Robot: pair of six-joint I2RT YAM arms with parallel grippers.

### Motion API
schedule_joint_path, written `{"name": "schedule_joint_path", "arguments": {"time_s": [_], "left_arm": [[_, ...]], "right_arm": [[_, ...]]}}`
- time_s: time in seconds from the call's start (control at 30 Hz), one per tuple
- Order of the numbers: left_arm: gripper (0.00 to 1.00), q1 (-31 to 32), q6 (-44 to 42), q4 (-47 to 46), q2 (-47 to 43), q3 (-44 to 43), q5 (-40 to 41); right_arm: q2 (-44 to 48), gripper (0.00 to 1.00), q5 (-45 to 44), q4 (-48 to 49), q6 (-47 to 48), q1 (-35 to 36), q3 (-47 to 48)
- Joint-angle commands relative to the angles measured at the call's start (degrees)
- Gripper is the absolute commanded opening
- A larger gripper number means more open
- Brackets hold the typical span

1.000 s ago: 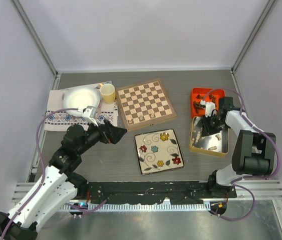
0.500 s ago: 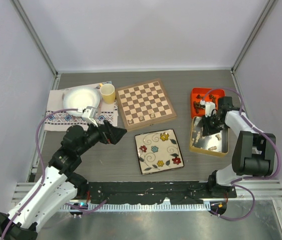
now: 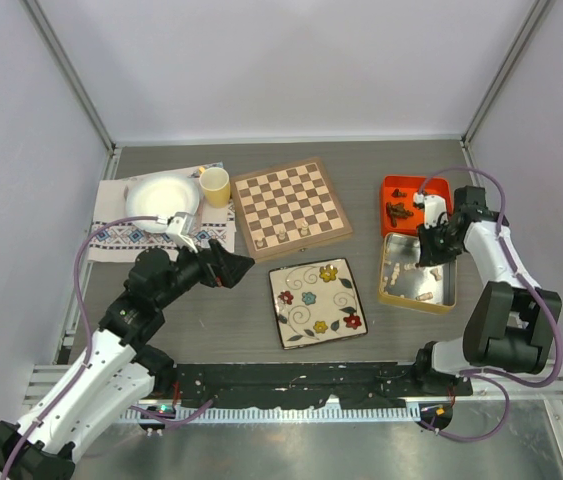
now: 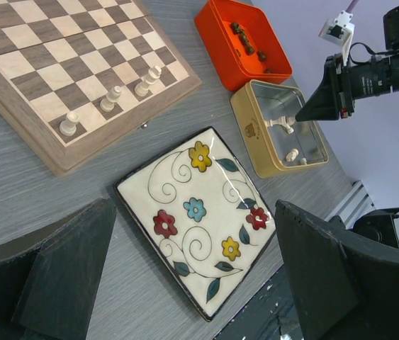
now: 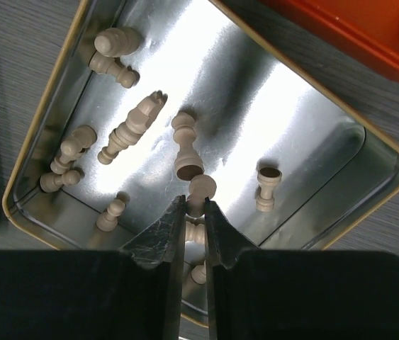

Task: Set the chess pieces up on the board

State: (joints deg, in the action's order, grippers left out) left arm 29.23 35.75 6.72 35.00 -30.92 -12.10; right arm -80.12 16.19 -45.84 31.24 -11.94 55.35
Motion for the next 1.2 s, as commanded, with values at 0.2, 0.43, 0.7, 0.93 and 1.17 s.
{"name": "schedule_joint_path", "arguments": {"time_s": [0.2, 0.43, 0.7, 0.93, 1.17], "left_arm": [[1.0, -0.23, -0.42, -2.06, -1.16, 0.24, -1.7], [1.0, -0.23, -0.42, -2.68, -0.9, 0.68, -2.31], [1.0, -0.23, -0.94, -2.5, -0.02, 0.07, -2.84], [1.0, -0.23, -0.68, -2.15, 0.24, 0.24, -2.4], [1.0, -0.23, -0.94, 0.48, -2.04, 0.77, -0.3]], "right_arm": [[5.75, 0.08, 5.87, -3.55, 0.14, -0.45, 9.41], [5.68, 0.08, 12.53, -4.78, -1.18, -0.36, 11.71], [2.16, 0.08, 22.92, -4.25, -4.35, 2.27, 13.55], [-6.35, 0.08, 18.45, -0.74, -6.72, 17.63, 20.57], [-23.04, 0.09, 10.19, -1.88, -8.65, 26.0, 38.83]]}}
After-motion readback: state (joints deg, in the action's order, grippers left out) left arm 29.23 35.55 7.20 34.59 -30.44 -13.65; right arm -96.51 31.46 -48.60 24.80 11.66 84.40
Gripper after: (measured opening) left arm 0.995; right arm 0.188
